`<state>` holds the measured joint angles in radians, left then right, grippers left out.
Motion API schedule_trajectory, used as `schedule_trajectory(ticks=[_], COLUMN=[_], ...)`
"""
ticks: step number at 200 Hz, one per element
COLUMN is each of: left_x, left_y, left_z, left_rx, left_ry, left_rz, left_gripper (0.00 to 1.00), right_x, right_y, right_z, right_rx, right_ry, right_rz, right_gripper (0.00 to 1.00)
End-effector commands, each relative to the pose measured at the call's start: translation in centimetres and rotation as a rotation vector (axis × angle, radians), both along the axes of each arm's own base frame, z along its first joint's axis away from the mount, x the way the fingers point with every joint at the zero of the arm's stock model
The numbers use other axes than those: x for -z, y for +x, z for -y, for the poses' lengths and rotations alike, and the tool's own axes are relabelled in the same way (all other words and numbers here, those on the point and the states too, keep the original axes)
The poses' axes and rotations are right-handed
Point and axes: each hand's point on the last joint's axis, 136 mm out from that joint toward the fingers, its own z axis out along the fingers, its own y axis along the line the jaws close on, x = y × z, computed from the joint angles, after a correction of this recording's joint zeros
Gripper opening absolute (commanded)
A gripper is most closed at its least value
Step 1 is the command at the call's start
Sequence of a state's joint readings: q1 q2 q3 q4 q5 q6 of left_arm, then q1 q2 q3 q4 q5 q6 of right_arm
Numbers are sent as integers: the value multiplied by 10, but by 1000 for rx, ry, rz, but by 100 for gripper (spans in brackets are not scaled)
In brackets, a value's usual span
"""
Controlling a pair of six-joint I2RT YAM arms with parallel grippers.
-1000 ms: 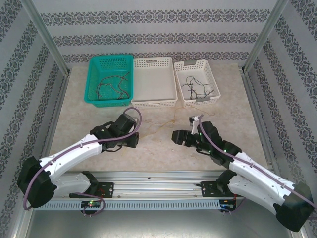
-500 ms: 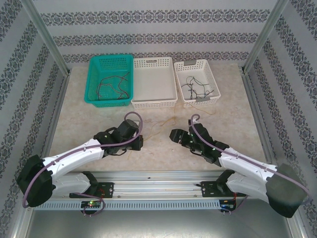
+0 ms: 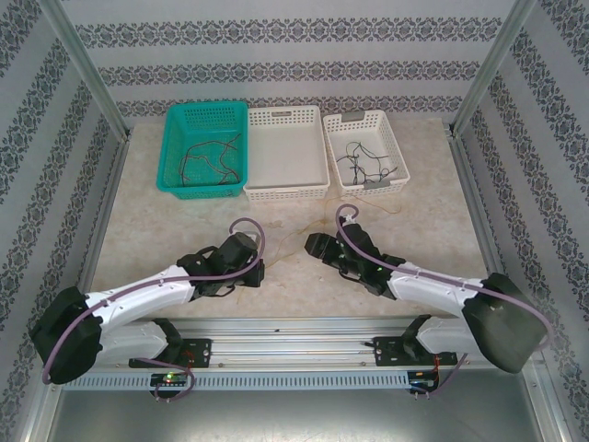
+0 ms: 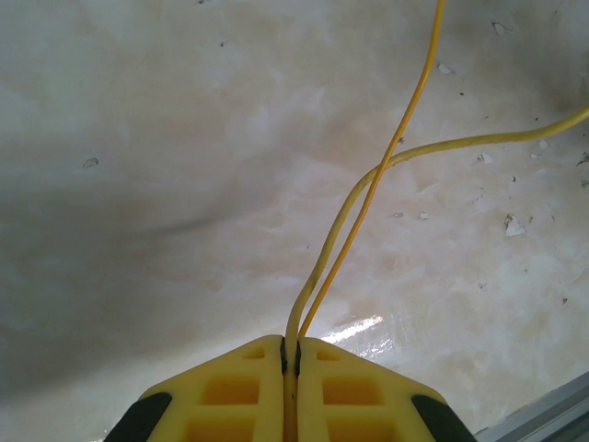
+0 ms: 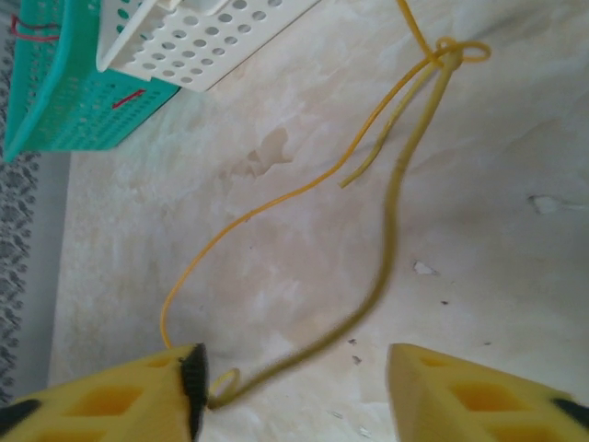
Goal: Untangle the cables
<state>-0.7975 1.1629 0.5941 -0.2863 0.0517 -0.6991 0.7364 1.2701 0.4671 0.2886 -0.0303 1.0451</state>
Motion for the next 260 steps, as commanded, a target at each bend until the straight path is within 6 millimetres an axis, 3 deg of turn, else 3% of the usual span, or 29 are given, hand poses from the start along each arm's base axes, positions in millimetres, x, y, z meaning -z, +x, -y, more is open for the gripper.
schedule_trajectory(ticks=[1, 43, 53, 64, 71, 112, 141, 174, 203, 237, 260], left_x=[-2, -8, -13, -21, -27, -63, -66, -40, -29, -38, -43], left_y=[2, -6, -9, -12, -13, -24, -21, -8, 17, 54, 72], left_z=[9, 17, 17, 17, 17, 15, 14, 14, 10, 7, 16], left_rx=[-4, 18, 24, 32, 39, 97, 132, 167, 171, 131, 114], left_ry=[-38, -119, -146, -181, -196, -276, -245, -135, -62, -87, -163], left_rz=[26, 41, 49, 64, 75, 153, 192, 177, 185, 219, 221], left_gripper=[0, 0, 12, 40, 50, 73, 75, 76, 76, 76, 77], right_x=[-18, -15, -16, -16, -16, -17, -26, -35, -48, -53, -53], right_y=[14, 17, 16, 14, 14, 9, 2, -4, -10, -16, -18], right_z=[-16, -18, -14, -9, -5, -2, -17, -25, -30, -36, -37], right_rx=[8, 4, 3, 4, 4, -47, -149, -213, -257, -303, -317], right_ry=[61, 38, 14, -15, -32, -85, -46, -13, 29, 47, 49], right_rz=[47, 48, 60, 71, 78, 112, 156, 187, 224, 228, 228], right_gripper=[43, 2, 0, 0, 0, 0, 0, 0, 0, 0, 0])
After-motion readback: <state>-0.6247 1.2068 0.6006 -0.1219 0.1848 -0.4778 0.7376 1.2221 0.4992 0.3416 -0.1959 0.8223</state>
